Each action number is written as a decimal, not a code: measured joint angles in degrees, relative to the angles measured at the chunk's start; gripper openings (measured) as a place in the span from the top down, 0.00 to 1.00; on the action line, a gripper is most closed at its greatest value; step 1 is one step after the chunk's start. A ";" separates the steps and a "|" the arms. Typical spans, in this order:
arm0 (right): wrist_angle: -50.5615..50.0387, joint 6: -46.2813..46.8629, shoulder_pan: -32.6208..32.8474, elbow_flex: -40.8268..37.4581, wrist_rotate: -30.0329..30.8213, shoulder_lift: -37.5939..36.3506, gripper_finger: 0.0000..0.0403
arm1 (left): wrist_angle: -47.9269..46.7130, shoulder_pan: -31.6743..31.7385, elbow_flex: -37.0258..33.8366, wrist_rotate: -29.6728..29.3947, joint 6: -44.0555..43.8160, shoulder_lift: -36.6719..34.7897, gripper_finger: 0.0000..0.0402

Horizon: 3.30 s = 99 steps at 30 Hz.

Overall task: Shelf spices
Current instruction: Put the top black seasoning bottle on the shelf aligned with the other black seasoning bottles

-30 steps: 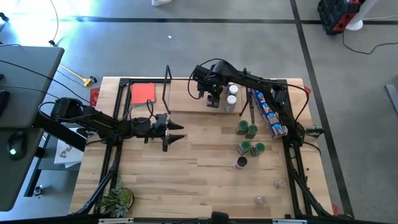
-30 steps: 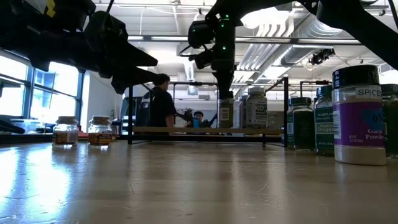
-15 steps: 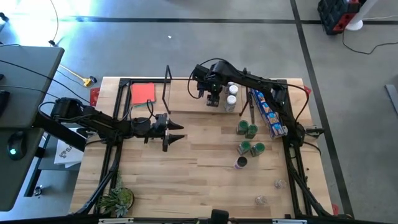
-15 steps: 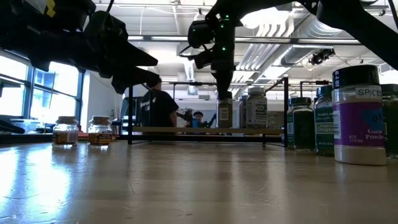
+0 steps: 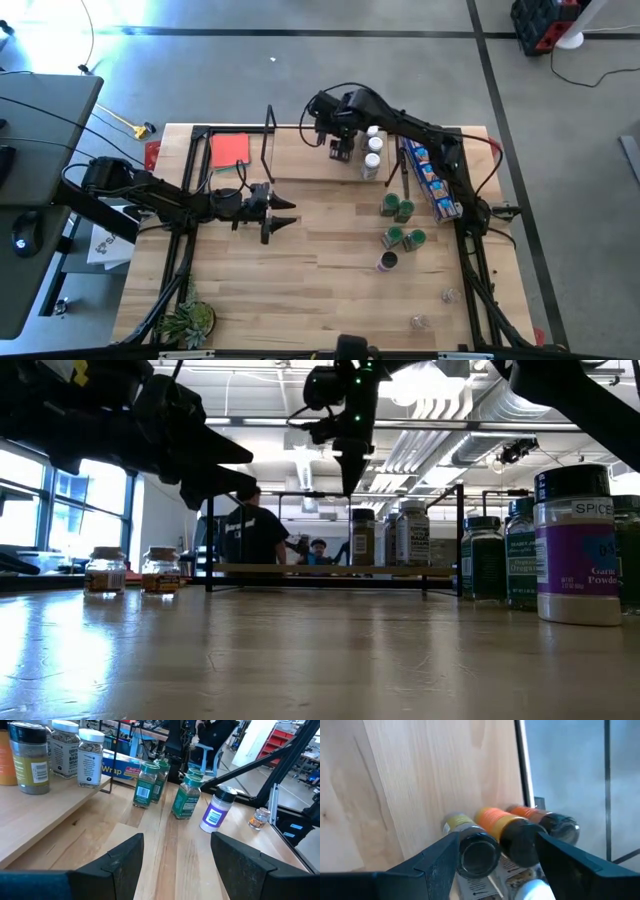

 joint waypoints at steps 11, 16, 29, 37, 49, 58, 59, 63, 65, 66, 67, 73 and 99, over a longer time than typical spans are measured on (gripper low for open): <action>-7.36 4.68 8.22 -1.65 -1.05 -9.61 0.36 | -0.29 -0.11 0.02 0.36 0.04 0.02 0.43; -8.34 10.38 18.92 -8.18 -1.07 -15.45 0.36 | -0.27 -0.15 0.02 0.90 0.49 0.02 0.43; -4.85 31.06 43.77 -35.89 -21.76 -24.95 0.36 | -0.02 -8.06 0.02 -0.76 1.66 0.02 0.43; 2.41 43.58 48.83 -44.65 -23.82 -24.91 0.34 | -0.02 -14.68 0.02 -1.95 1.66 0.02 0.43; 1.06 37.81 49.00 -48.83 -21.88 -24.85 0.27 | -0.31 -20.99 0.02 -7.40 3.10 0.02 0.43; 2.73 12.84 49.93 -48.83 -11.36 -24.85 0.27 | -1.09 -22.35 0.02 -7.98 3.17 0.02 0.43; 3.30 11.75 49.92 -48.83 -11.36 -24.85 0.27 | -1.25 -22.50 0.02 -8.00 3.17 0.02 0.43; 5.98 7.83 49.92 -49.88 -11.35 -24.85 0.27 | -1.32 -22.70 0.02 -7.98 3.13 0.02 0.43; 7.48 7.52 49.92 -51.39 -11.89 -24.85 0.27 | -1.36 -22.95 0.00 -8.06 3.15 0.02 0.43; 8.17 7.66 49.92 -52.22 -11.98 -24.85 0.27 | -1.34 -23.05 0.00 -8.12 3.15 0.02 0.43; 8.54 8.20 49.92 -53.03 -11.93 -24.85 0.27 | -1.36 -23.11 0.00 -8.11 3.15 0.02 0.43; 11.88 13.71 49.92 -54.91 -10.80 -24.80 0.32 | -1.36 -23.34 0.00 -8.31 3.14 0.02 0.43; 16.37 21.65 36.85 -40.09 -15.91 -24.85 0.85 | -1.33 -23.84 0.00 -9.38 3.10 0.02 0.43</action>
